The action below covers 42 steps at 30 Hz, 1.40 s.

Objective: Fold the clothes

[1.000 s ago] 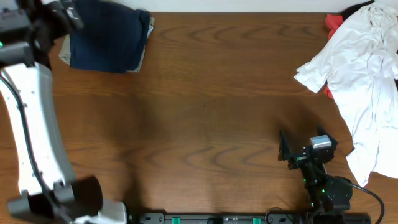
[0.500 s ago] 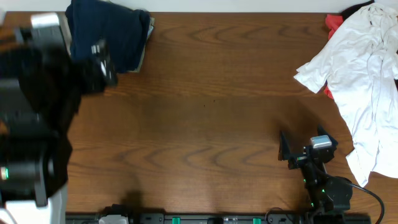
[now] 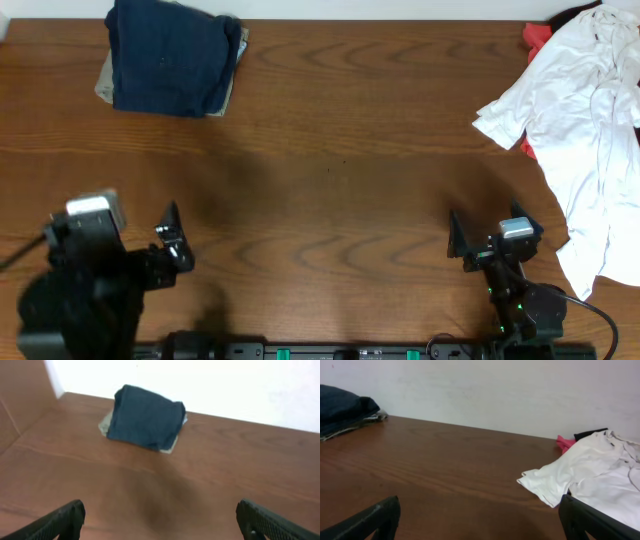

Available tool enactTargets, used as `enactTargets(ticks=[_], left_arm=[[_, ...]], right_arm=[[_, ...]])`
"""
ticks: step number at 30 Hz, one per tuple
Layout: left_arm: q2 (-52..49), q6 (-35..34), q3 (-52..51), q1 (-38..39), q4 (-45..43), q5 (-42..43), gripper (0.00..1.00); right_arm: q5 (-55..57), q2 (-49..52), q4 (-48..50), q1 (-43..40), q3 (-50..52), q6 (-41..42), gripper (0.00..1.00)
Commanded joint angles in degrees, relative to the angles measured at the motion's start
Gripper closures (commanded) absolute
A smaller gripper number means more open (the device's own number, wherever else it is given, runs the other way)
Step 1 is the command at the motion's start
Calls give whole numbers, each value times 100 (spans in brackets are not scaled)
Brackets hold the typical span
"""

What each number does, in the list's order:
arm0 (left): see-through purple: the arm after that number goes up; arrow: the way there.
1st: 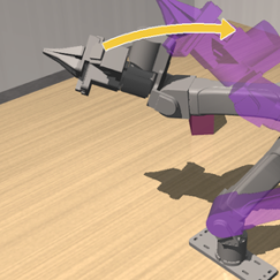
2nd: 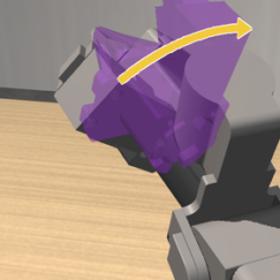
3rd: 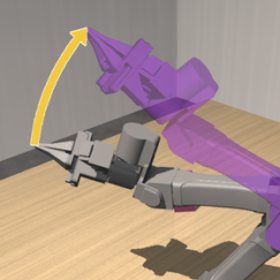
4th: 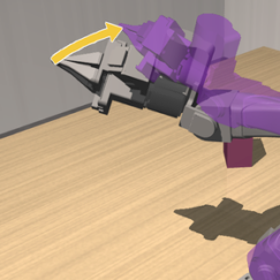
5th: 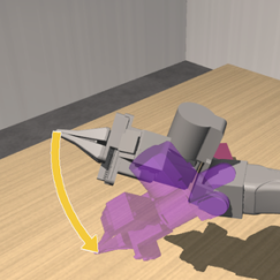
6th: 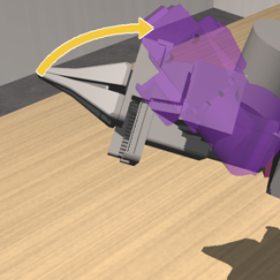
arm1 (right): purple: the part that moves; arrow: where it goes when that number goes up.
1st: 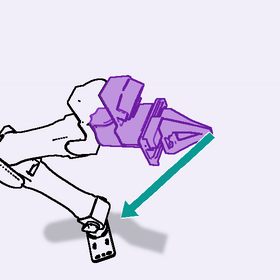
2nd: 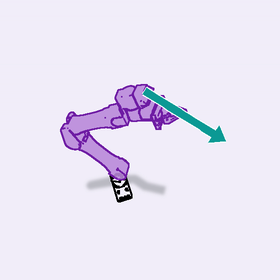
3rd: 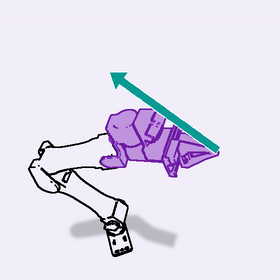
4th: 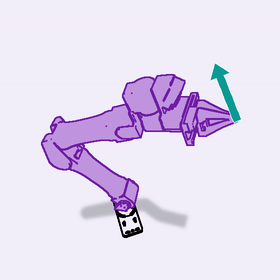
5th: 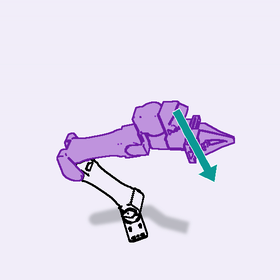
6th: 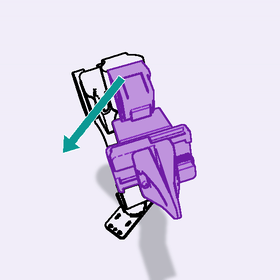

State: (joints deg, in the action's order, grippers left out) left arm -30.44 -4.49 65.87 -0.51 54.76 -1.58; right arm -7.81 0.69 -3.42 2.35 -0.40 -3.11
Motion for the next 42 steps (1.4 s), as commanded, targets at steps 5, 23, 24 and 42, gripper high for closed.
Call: enactTargets(ticks=[5,23,24,42], left_arm=[[1392,9,-2402,17,-1818,-212,2],[3034,286,-5875,15,-5029,-238,2],[3034,302,-5919,15,-5060,-251,2],[3034,483,-6048,-269,-5064,-295,2]], right_arm=[[52,-42,-22,66,9,92,1],[52,-42,-22,66,9,92,1],[52,-42,-22,66,9,94,1],[52,-42,-22,66,9,92,1]])
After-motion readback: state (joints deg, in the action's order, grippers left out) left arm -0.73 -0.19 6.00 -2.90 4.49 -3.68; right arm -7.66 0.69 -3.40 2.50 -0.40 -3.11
